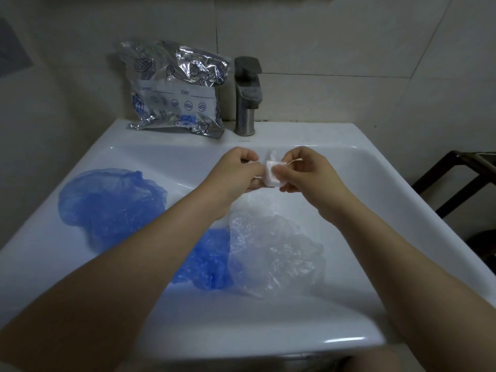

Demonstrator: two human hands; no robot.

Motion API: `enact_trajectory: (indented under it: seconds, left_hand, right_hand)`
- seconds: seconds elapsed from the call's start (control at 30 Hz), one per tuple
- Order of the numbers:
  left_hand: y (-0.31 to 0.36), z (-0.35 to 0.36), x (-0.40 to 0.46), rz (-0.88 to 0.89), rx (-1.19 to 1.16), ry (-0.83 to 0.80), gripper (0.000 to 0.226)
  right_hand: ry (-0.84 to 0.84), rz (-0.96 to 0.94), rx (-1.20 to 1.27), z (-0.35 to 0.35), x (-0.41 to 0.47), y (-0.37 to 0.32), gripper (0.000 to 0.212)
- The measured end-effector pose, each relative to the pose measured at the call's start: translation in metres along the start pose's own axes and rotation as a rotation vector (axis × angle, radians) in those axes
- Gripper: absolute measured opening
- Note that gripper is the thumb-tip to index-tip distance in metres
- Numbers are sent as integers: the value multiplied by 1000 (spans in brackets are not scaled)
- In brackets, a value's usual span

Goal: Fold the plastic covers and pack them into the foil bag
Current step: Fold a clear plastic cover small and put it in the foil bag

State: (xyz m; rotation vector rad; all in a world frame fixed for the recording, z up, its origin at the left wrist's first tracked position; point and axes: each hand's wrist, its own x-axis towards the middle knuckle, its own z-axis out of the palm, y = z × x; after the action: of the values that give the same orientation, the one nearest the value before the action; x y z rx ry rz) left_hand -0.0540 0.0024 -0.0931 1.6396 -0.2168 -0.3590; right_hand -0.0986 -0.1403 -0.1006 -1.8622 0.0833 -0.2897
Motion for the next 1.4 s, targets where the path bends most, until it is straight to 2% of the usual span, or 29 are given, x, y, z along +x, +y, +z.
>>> enact_trajectory:
  seconds: [0.07, 0.13, 0.23, 0.33, 0.43, 0.53, 0.63, 0.73, 0.83, 0.93, 1.03, 1.2, 1.27, 1.33, 1.4]
  left_hand:
    - [1, -1, -2, -42, -85, -54, 13]
    - [0, -2, -2, -35, -45, -79, 23]
    - [-2, -2, -2, -32, -31, -84, 18]
    - [-1, -5, -2, -82, -186, -110, 13]
    - [1, -8, -2, -121, -335, -121, 19]
    - [2, -8, -3, -107, -323, -132, 20]
    - [2, -7, -4, -43, -183, -140, 19]
    - [2, -5, -6, 34, 37, -137, 14]
    - [3, -3, -6, 28, 44, -166, 26]
    - [2, -6, -7, 93, 156, -233, 26]
    - [0, -8, -6, 129, 223, -200, 27]
    - [9, -16, -4, 118, 168, -98, 11]
    - [15, -22, -1, 134, 155, -54, 21]
    - [23, -31, 3, 175, 216, 0, 39]
    - [34, -42, 10, 246, 299, 38, 47]
  right_hand:
    - [-16, -60, -55, -1, 0, -1, 14]
    - [-38, -127, -146, 1, -2, -1, 14]
    - [-29, -223, -289, 6, -2, 3, 15]
    - [-81, -376, -401, 3, -2, 2, 15]
    - [-207, -414, -546, -2, -2, 0, 30]
    - [-158, -442, -541, -1, -1, -1, 25]
    - [-85, -395, -507, 1, -1, -3, 17]
    - [-42, -306, -453, -1, 1, -1, 22]
    - [-1, -179, -306, -1, -1, -2, 20]
    - [63, -93, -54, 4, 0, -2, 6]
    - [93, -38, 33, 7, 3, -5, 24]
    - [1, -3, -36, 12, 16, -21, 29]
    - [-74, -21, -90, 13, 22, -30, 25]
    - [-139, -36, -123, 18, 28, -41, 15]
    - [-170, -45, -114, 26, 36, -56, 7]
